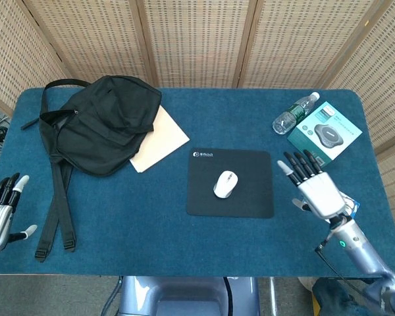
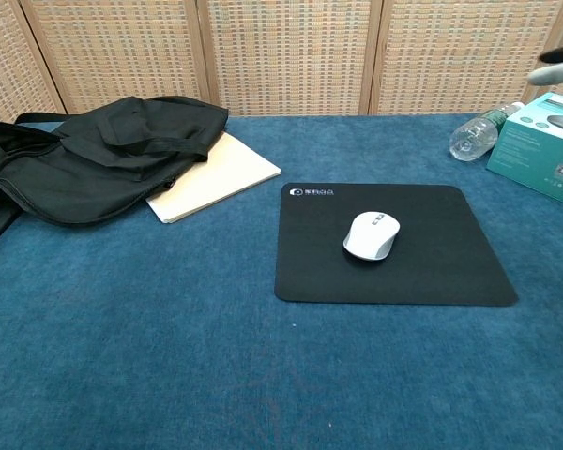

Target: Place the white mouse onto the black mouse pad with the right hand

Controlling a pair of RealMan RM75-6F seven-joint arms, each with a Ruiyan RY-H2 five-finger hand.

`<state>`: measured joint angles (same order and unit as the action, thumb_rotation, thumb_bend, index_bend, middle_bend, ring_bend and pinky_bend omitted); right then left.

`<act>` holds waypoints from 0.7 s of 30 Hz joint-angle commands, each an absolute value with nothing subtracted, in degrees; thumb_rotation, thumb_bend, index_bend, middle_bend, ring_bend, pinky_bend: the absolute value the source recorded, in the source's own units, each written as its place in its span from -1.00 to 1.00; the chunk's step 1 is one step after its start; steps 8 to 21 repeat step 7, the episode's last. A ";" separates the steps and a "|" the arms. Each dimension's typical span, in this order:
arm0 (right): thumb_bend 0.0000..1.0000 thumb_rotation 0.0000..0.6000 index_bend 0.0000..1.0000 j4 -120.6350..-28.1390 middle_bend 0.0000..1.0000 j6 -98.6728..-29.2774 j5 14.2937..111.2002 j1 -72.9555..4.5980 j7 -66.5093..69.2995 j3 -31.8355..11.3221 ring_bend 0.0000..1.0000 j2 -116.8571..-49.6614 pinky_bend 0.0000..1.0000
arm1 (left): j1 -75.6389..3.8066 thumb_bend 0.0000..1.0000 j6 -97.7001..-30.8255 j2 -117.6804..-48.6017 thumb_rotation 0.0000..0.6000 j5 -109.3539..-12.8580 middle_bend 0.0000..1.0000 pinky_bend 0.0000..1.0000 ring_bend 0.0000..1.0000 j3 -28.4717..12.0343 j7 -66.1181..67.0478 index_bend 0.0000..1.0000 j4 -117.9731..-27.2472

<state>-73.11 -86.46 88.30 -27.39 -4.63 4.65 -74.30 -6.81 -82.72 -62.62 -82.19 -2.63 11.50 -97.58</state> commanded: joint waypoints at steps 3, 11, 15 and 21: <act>-1.00 1.00 -1.00 -88.01 -1.00 -93.14 81.04 -14.97 -4.50 3.43 -1.00 -67.03 -1.00 | -6.55 -0.98 -83.87 -63.63 1.00 -84.45 -1.00 -1.00 -1.00 -1.92 11.26 -1.00 -96.18; -1.00 1.00 -1.00 -92.56 -1.00 -95.56 82.12 -11.65 -4.36 3.82 -1.00 -65.39 -1.00 | -6.21 -0.99 -84.82 -63.60 1.00 -86.03 -1.00 -1.00 -1.00 -1.47 10.46 -1.00 -95.92; -1.00 1.00 -1.00 -92.56 -1.00 -95.56 82.12 -11.65 -4.36 3.82 -1.00 -65.39 -1.00 | -6.21 -0.99 -84.82 -63.60 1.00 -86.03 -1.00 -1.00 -1.00 -1.47 10.46 -1.00 -95.92; -1.00 1.00 -1.00 -92.56 -1.00 -95.56 82.12 -11.65 -4.36 3.82 -1.00 -65.39 -1.00 | -6.21 -0.99 -84.82 -63.60 1.00 -86.03 -1.00 -1.00 -1.00 -1.47 10.46 -1.00 -95.92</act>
